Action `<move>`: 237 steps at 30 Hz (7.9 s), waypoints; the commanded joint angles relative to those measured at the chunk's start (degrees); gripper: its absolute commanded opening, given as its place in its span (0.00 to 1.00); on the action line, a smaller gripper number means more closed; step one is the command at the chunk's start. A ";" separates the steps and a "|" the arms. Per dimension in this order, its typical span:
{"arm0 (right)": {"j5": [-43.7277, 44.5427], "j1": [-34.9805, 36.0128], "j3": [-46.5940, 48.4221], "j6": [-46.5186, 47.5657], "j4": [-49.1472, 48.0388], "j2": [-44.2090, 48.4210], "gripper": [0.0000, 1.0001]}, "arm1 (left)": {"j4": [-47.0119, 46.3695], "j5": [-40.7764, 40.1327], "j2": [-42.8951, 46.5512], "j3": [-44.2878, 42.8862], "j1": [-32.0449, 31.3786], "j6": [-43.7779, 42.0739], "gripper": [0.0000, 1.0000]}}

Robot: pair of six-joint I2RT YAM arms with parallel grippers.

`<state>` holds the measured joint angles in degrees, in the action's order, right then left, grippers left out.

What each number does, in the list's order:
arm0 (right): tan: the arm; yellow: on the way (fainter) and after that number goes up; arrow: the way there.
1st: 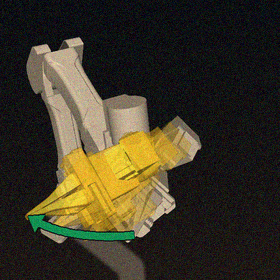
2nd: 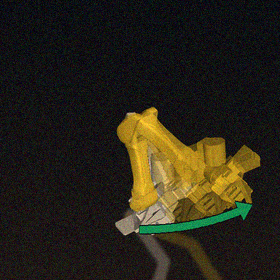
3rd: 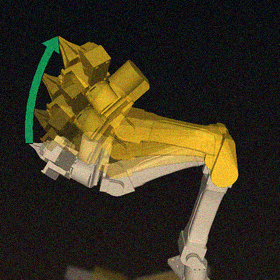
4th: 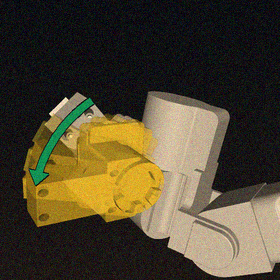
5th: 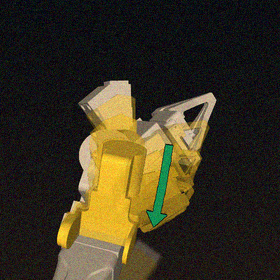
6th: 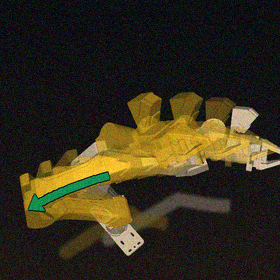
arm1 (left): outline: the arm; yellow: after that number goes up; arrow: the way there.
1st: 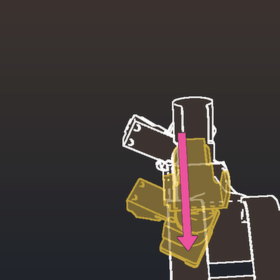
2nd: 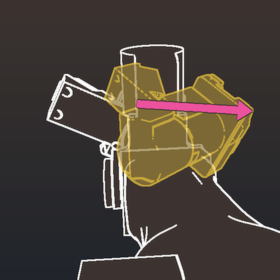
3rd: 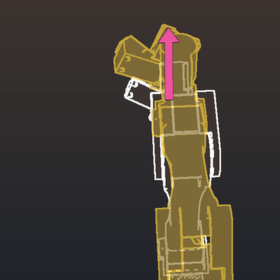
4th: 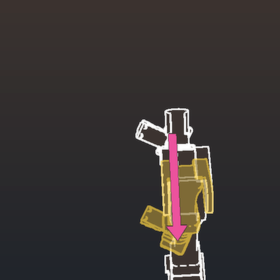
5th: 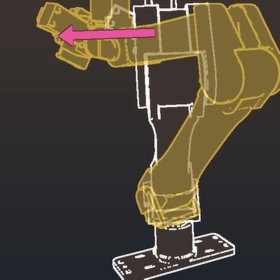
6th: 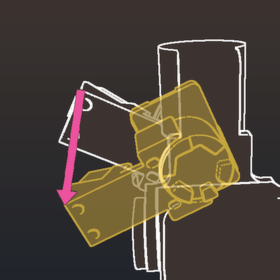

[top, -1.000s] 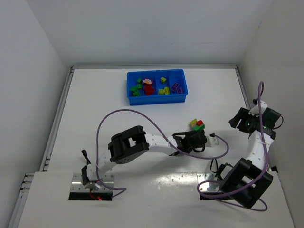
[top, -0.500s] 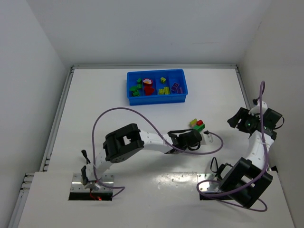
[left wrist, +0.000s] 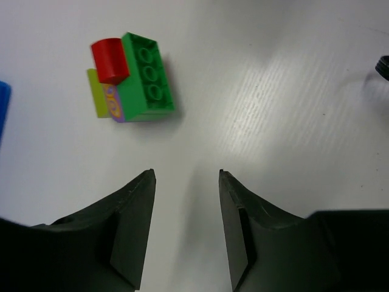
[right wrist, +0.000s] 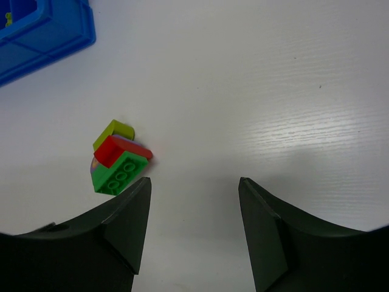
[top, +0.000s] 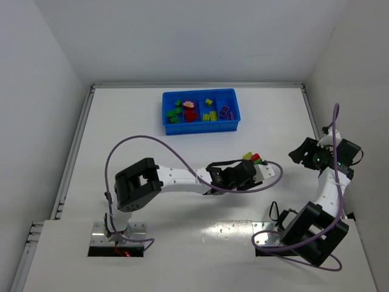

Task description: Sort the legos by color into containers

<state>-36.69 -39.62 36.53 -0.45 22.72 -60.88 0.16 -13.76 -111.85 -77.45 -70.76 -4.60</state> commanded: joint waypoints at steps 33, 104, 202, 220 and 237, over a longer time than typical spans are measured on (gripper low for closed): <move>-0.49 -0.73 -0.06 0.62 -1.81 -0.55 0.60 | -3.86 -18.23 -22.61 -18.61 -2.71 -7.00 0.60; 10.67 35.57 29.82 34.11 21.66 -43.80 0.83 | 13.72 23.51 25.28 7.84 39.82 14.53 0.78; -36.09 59.57 29.30 -42.71 -12.61 -44.50 0.51 | -4.57 5.49 35.20 30.78 8.97 -43.13 0.00; -31.08 41.48 31.32 -35.87 -12.54 -44.33 0.83 | 13.63 21.22 43.21 24.63 10.99 -4.74 0.00; -39.42 43.65 15.15 3.88 -10.23 -14.80 0.79 | -19.23 73.61 37.32 18.73 46.84 53.04 0.00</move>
<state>-70.15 2.24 53.65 -1.15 19.29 -78.70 1.87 48.53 -74.61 -60.69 -25.65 28.03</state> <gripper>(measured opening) 0.793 0.414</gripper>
